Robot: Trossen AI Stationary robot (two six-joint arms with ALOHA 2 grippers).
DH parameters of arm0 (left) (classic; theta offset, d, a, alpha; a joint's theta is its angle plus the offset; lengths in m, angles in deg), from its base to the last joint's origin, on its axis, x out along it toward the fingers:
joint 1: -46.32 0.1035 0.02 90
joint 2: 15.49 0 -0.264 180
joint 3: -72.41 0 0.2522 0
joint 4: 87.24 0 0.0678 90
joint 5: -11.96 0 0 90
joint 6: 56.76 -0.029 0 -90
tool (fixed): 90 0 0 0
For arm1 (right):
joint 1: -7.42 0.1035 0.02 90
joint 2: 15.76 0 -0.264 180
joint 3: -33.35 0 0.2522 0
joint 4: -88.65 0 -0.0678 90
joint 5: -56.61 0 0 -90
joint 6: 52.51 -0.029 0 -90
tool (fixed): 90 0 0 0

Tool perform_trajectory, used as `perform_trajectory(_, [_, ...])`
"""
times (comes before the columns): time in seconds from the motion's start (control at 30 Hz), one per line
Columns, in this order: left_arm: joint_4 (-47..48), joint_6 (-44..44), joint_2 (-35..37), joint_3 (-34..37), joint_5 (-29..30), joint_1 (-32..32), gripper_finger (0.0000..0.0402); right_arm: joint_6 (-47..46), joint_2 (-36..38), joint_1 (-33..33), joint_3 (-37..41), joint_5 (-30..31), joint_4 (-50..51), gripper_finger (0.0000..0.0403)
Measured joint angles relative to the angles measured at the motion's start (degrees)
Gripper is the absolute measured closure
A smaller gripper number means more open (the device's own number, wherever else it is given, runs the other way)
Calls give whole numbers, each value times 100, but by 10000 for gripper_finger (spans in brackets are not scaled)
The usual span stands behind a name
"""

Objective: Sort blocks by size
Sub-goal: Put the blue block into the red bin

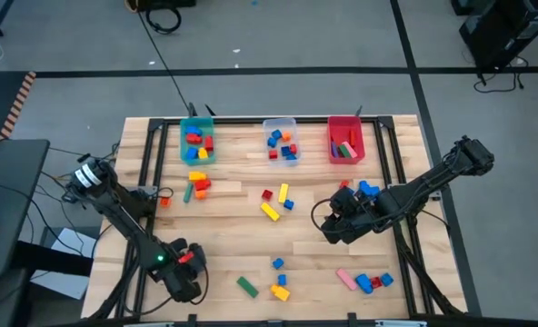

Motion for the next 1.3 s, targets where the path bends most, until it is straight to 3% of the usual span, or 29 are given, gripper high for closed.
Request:
perform_trajectory(0.13, [-71, 269, 342, -11, -59, 491, 345, 193, 0, 0, 0, -2, 0, 215])
perform_trajectory(0.27, [-165, -91, 855, -14, 295, 1246, 345, 434, 0, -39, 0, -2, 0, 217])
perform_trajectory(0.47, [-167, -1723, 1542, -16, 333, 2967, 345, 441, 0, -99, 13, -3, -5, 218])
perform_trajectory(0.67, [-348, -3498, 1692, -266, -486, 4852, 345, 139, 2, -67, 524, -366, -168, 218])
perform_trajectory(0.9, [-349, -5405, 1103, -1477, -1097, 6119, 345, -3, 247, -47, 1715, -660, -1997, 222])
perform_trajectory(1.13, [-292, -6595, -158, -3086, -1612, 6758, 345, -56, 1102, -566, 2680, 262, -3552, 224])
perform_trajectory(1.3, [-339, -6797, -1134, -4224, -1963, 6975, 345, 496, 1898, -1098, 2798, 776, -4010, 223])
